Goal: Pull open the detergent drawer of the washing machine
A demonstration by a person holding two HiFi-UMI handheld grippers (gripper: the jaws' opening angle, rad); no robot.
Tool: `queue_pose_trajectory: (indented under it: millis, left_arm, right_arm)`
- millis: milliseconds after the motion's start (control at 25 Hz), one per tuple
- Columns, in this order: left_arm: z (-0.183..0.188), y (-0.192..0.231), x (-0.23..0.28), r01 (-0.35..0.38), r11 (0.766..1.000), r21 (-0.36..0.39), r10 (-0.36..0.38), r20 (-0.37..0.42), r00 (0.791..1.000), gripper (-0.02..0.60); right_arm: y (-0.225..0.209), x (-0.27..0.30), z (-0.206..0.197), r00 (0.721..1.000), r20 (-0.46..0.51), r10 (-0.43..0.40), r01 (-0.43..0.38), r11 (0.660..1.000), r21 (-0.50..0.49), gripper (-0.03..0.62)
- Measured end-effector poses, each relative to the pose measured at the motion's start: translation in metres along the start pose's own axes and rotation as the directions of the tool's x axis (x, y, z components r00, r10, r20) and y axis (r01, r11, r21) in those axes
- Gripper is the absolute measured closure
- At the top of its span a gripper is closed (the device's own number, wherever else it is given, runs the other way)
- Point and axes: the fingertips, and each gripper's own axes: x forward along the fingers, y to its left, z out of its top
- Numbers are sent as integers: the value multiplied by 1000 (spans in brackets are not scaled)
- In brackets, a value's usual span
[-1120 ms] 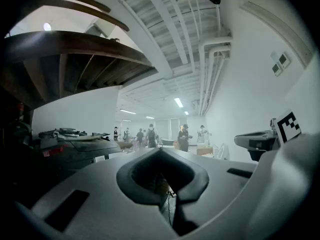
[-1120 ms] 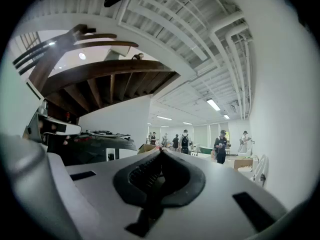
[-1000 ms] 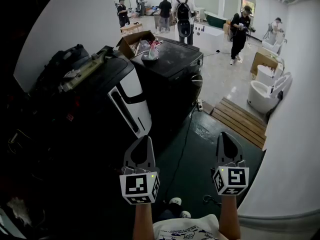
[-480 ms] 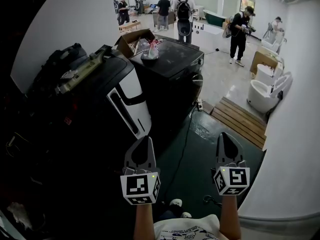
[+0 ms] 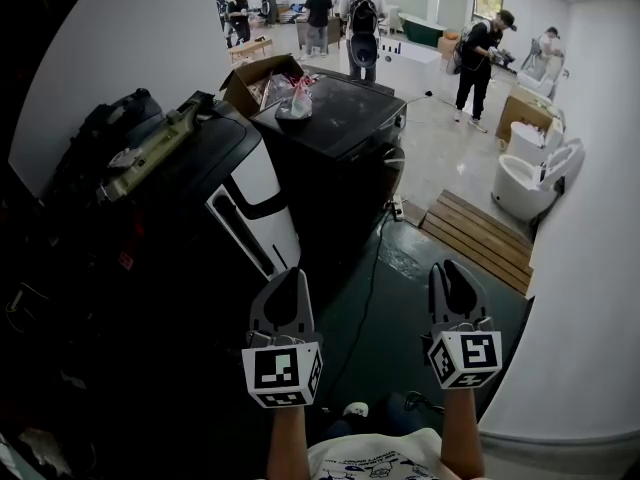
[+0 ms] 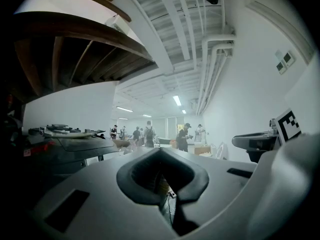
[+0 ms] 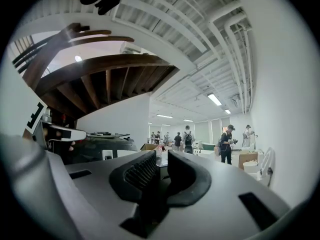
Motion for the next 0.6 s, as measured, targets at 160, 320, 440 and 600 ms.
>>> queue_pose_trajectory:
  millis: [160, 320, 440, 600]
  left_arm:
    - [-6, 4, 20, 11, 1000, -3, -11, -14, 1000, 569]
    - [-12, 4, 48, 9, 1000, -8, -9, -27, 1000, 569]
    - [-12, 3, 73, -3, 1000, -9, 2, -32, 999, 569]
    - [-11, 4, 115, -41, 999, -8, 40, -27, 999, 569]
  right_arm:
    - [-1, 19, -6, 1000, -17, 15, -15, 1000, -1, 455]
    - [-12, 43, -11, 999, -25, 22, -22, 1000, 1, 429]
    - [-26, 67, -13, 999, -33, 32, -32, 999, -4, 407]
    - [-50, 111, -14, 997, -32, 64, -65, 998, -18, 404]
